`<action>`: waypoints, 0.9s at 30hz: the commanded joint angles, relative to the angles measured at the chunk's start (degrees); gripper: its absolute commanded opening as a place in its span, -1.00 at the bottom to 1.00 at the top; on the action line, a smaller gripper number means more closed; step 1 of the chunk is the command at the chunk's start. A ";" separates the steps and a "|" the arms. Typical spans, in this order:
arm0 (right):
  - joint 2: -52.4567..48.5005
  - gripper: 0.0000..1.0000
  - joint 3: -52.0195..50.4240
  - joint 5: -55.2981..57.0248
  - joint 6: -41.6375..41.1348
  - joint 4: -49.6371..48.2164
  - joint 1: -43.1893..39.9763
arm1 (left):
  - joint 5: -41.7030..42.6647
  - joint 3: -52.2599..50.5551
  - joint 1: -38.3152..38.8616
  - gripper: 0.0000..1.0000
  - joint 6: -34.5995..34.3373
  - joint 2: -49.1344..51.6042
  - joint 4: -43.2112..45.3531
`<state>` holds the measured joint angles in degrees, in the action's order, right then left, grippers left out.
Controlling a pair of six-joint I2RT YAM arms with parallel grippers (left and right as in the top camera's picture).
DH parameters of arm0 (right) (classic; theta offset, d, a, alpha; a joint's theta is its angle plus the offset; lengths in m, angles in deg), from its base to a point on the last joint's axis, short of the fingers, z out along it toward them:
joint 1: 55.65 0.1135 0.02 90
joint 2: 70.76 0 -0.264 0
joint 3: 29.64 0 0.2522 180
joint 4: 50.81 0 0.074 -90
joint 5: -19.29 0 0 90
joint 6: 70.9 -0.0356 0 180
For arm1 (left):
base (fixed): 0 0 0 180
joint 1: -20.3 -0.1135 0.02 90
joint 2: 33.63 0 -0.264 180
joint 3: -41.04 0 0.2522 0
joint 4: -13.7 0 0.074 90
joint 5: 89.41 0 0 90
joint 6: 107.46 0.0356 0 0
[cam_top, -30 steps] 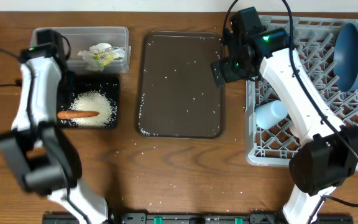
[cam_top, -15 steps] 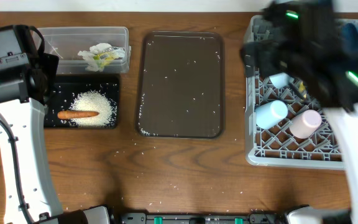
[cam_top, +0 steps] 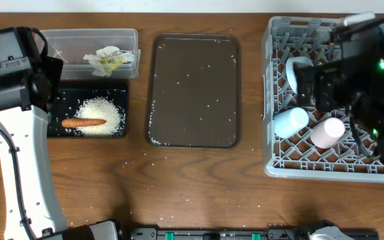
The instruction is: Sort waste into correct bins and load items into the dishwasher rack
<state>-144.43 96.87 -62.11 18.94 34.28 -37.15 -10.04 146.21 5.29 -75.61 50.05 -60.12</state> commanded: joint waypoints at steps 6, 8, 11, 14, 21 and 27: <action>4.44 0.99 -4.68 7.32 2.49 -5.44 -3.78 | -0.07 0.46 -0.09 0.90 0.94 -0.20 -0.28; 7.08 0.99 -9.01 2.82 4.63 -9.60 -5.90 | -0.07 0.46 -0.09 0.90 0.92 -0.20 -0.28; 12.50 0.98 -18.40 -3.15 5.57 -17.51 -9.81 | -0.07 0.46 -0.09 0.90 0.92 -0.20 -0.28; 19.45 0.98 -31.47 -6.32 5.53 -28.37 -13.55 | -0.07 0.46 -0.09 0.91 0.92 -0.20 -0.28; 36.94 0.98 -63.25 -9.33 5.33 -50.38 -16.70 | -0.07 0.46 -0.09 0.91 0.92 -0.20 -0.28; 50.03 0.98 -85.53 -11.23 2.93 -63.25 -17.16 | -0.07 0.46 -0.09 0.91 0.94 -0.20 -0.28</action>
<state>-98.66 17.99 -71.44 23.53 -26.61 -53.76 -9.89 146.21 5.29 -75.47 50.05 -60.16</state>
